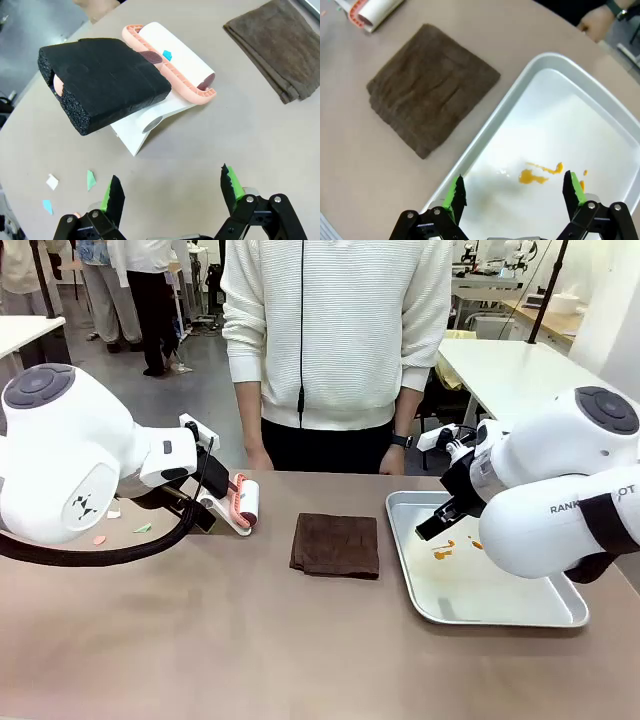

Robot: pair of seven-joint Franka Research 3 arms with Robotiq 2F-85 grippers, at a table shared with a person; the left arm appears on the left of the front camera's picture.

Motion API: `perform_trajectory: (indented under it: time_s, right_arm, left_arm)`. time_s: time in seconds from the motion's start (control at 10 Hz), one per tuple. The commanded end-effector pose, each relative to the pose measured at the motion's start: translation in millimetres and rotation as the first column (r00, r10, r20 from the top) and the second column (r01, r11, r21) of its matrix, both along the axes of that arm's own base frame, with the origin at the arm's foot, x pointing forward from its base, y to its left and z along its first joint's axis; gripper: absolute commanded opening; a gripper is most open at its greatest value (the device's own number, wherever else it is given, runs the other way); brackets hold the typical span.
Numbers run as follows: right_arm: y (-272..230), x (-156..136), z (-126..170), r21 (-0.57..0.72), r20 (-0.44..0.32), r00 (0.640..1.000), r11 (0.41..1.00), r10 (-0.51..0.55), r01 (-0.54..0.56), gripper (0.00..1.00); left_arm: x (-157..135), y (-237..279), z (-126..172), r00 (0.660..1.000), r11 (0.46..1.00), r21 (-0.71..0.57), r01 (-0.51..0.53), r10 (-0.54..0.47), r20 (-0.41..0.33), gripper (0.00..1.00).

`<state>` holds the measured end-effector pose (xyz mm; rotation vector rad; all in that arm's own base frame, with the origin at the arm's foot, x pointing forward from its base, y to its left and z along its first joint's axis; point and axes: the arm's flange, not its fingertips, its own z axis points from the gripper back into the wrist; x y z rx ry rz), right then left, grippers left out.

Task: Clean the surface of the table.
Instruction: Hold the Lint Roller with your left hand and the towel with your right hand.

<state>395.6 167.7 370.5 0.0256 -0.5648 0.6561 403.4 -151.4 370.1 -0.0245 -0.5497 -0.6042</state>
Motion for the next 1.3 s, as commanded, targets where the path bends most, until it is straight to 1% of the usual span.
perform_trajectory:
  time_s: [0.0,1.2]
  right_arm:
    - [0.0,0.0,0.0,0.0,0.0,1.0,1.0,0.0,0.0,1.0]
    - [0.0,0.0,0.0,0.0,0.0,1.0,1.0,0.0,0.0,1.0]
  left_arm:
    - [0.0,0.0,0.0,1.0,1.0,0.0,0.0,0.0,0.0,1.0]
    - [0.0,0.0,0.0,1.0,1.0,0.0,0.0,0.0,0.0,1.0]
